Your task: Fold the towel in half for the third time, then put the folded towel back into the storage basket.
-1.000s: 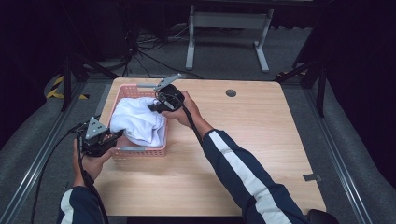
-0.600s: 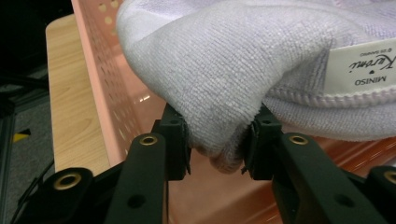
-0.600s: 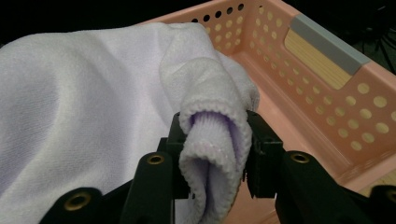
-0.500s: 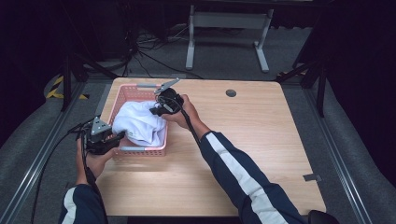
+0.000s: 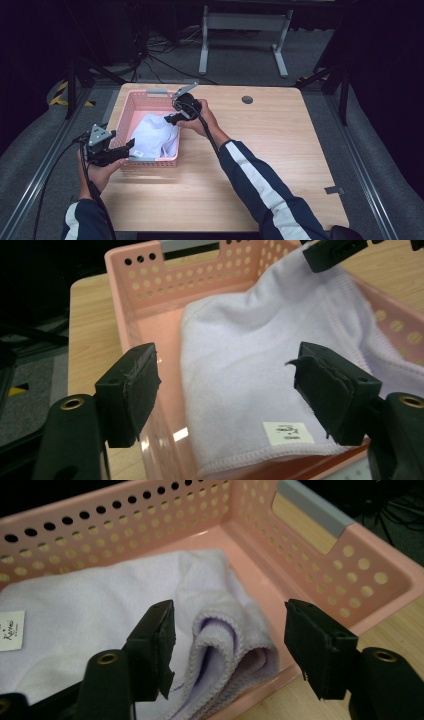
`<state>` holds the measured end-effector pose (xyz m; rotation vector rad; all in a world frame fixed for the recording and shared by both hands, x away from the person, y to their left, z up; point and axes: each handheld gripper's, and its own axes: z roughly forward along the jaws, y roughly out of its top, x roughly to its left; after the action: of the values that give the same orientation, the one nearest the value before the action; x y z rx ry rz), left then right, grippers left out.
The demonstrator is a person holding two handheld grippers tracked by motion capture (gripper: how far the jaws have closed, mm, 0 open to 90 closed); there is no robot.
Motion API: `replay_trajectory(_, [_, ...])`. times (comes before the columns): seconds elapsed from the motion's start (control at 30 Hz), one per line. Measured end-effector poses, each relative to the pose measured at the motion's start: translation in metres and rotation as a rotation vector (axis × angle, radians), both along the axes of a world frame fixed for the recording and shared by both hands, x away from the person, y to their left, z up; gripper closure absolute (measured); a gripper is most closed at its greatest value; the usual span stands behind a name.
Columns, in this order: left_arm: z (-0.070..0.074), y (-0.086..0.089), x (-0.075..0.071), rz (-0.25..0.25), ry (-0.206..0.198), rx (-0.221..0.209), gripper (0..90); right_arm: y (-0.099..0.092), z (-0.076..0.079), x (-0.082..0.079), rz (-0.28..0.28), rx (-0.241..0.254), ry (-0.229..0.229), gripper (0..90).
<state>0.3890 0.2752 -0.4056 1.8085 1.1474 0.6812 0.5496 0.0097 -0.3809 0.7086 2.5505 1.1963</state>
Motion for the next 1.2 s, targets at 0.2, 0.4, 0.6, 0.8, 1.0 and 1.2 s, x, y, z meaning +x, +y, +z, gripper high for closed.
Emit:
replay_trajectory(0.2, [0.008, -0.008, -0.007, -0.045, -0.021, -0.005, 23.8, -0.009, 0.007, -0.001, -0.006, -0.016, -0.019, 30.6])
replay_trajectory(0.4, [0.016, -0.021, -0.02, -0.124, -0.035, -0.017, 20.2, -0.021, 0.014, -0.016, 0.053, -0.094, -0.055, 28.5])
replay_trajectory(0.6, [0.018, -0.045, -0.037, -0.198, -0.039, 0.013, 19.9, -0.055, 0.027, -0.039, 0.09, -0.123, -0.095, 28.5])
replay_trajectory(0.8, [0.017, -0.086, -0.057, -0.282, -0.05, 0.066, 20.9, -0.113, 0.026, -0.068, 0.074, -0.127, -0.1, 27.8])
replay_trajectory(1.0, [0.009, -0.119, -0.067, -0.383, -0.04, 0.108, 21.9, -0.19, 0.022, -0.1, 0.017, -0.134, -0.123, 27.9])
replay_trajectory(1.2, [-0.009, -0.15, -0.069, -0.49, 0.011, 0.178, 21.4, -0.244, 0.005, -0.13, -0.048, -0.17, -0.138, 27.3])
